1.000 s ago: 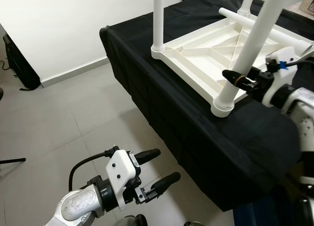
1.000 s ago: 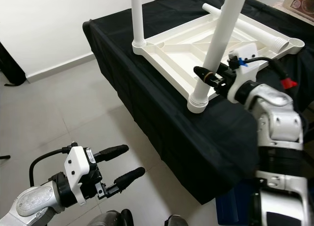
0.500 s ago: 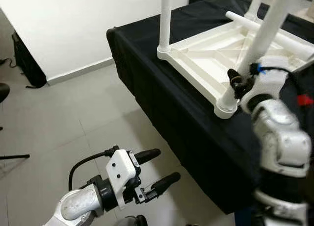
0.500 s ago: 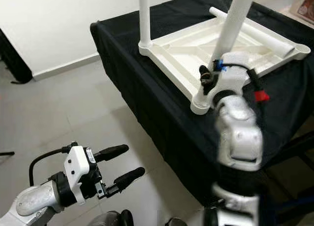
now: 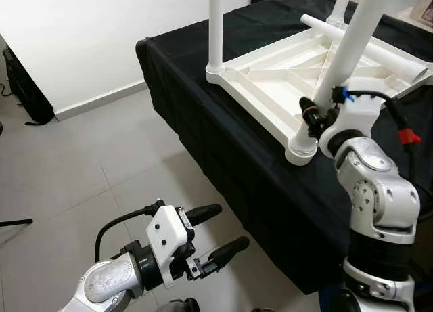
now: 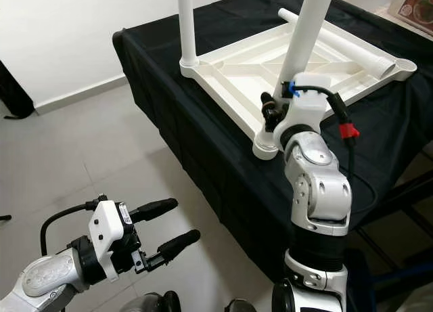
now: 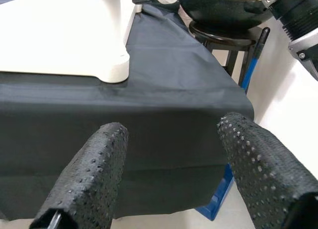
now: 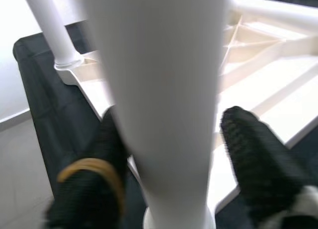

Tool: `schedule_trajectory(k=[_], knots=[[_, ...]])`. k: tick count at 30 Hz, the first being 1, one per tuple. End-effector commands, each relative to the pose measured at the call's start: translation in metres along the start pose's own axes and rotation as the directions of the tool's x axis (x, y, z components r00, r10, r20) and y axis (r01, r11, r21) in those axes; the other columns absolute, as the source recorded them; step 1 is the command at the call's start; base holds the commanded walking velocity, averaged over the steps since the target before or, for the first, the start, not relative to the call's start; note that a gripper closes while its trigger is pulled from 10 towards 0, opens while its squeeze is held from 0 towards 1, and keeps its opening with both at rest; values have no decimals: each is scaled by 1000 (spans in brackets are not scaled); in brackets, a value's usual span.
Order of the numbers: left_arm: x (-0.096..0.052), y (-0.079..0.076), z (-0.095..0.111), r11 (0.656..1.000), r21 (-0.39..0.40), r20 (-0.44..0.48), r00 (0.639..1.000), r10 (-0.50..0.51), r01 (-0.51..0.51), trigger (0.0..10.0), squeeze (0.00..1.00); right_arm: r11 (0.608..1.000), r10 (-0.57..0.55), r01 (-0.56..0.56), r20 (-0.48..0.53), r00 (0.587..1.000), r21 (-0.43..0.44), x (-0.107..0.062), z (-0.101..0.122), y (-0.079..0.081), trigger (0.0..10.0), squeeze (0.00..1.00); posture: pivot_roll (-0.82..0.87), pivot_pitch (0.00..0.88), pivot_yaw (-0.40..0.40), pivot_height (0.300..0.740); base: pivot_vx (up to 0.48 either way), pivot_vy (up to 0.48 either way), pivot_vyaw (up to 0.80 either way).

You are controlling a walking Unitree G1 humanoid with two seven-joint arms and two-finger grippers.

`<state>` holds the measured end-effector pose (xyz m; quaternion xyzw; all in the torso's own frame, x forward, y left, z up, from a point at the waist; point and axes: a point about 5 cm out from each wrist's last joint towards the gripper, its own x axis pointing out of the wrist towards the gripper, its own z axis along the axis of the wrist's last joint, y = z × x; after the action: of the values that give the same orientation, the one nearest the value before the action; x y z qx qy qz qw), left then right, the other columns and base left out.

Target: Building children table

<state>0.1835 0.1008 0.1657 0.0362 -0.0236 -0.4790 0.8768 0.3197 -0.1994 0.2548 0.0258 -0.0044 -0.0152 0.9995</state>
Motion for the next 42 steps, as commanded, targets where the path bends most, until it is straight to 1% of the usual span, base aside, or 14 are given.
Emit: schedule_trajectory(k=[1, 7, 9, 10, 14, 15, 21, 23, 29, 30, 31, 36, 38, 42], knots=[[0, -2, -3, 1000, -4, -10, 1000, -6, 6, 10000, 0, 999, 45, -44, 48, 998, -8, 2, 11, -3, 10000, 1000, -32, 185, -3, 740, 0, 0, 0], [1, -3, -4, 1000, -9, -10, 1000, -7, 7, 10000, 0, 968, 251, -250, 16, 968, -21, 12, 15, -18, 10000, 1000, -30, 184, -2, 740, 0, 0, 0], [1, -3, -4, 1000, -10, -10, 1000, -7, 7, 10000, 0, 946, 320, -320, -25, 947, -46, 13, 12, -21, 10000, 1000, -28, 183, -1, 740, 0, 0, 0], [0, -2, -3, 1000, -8, -10, 1000, -6, 6, 10000, 0, 900, 426, -432, -94, 900, -53, 15, 5, -26, 10000, 1000, -22, 183, 2, 740, 0, 0, 0], [-1, -2, -3, 1000, -4, -13, 1000, -6, 6, 10000, 0, 862, 496, -504, -112, 861, -61, 18, 5, -31, 10000, 1000, -19, 184, 4, 740, 0, 0, 0], [-1, -2, -3, 1000, -4, -15, 1000, -6, 6, 10000, 0, 859, 498, -506, -102, 861, -80, 20, 7, -34, 10000, 0, -16, 184, 7, 740, 0, 0, 0], [-2, -2, -2, 1000, -4, -17, 1000, -5, 5, 10000, 0, 831, 546, -551, -72, 835, -75, 24, 13, -35, 10000, 0, -5, 186, 11, 740, 0, 0, 0], [-3, -1, -2, 1000, -2, -20, 1000, -5, 5, 10000, 0, 804, 588, -591, -63, 807, -71, 25, 14, -36, 10000, 0, 0, 185, 15, 740, 0, 0, 0], [-4, -1, -2, 1000, 3, -26, 1000, -6, 6, 10000, 0, 776, 618, -626, -106, 779, -82, 22, 7, -50, 10000, 0, 9, 182, 10, 740, 0, 0, 0], [-5, 0, -2, 1000, 5, -27, 1000, -3, 4, 10000, 0, 784, 605, -615, -112, 788, -89, 21, 7, -58, 1216, 0, 8, 181, 11, 740, 0, 0, 0], [-5, 0, -2, 1000, 6, -27, 1000, -2, 2, 10000, 0, 784, 604, -614, -113, 789, -91, 19, 8, -66, 0, 0, 8, 181, 10, 740, 0, 0, 0], [-5, 0, -2, 1000, 7, -27, 1000, -1, 1, 10000, 0, 786, 600, -609, -110, 793, -103, 17, 10, -71, 0, 0, 8, 181, 10, 740, 0, 0, 0], [-4, 0, -2, 1000, 6, -23, 1000, -1, 1, 10000, 0, 815, 558, -564, -79, 826, -135, 14, 18, -79, 0, 0, -4, 178, 8, 740, 0, 0, 0], [-3, 0, -2, 1000, 6, -20, 1000, -2, 2, 10000, 0, 830, 533, -536, -64, 844, -156, 11, 19, -77, 0, 0, -5, 179, 6, 740, 0, 0, 0]])
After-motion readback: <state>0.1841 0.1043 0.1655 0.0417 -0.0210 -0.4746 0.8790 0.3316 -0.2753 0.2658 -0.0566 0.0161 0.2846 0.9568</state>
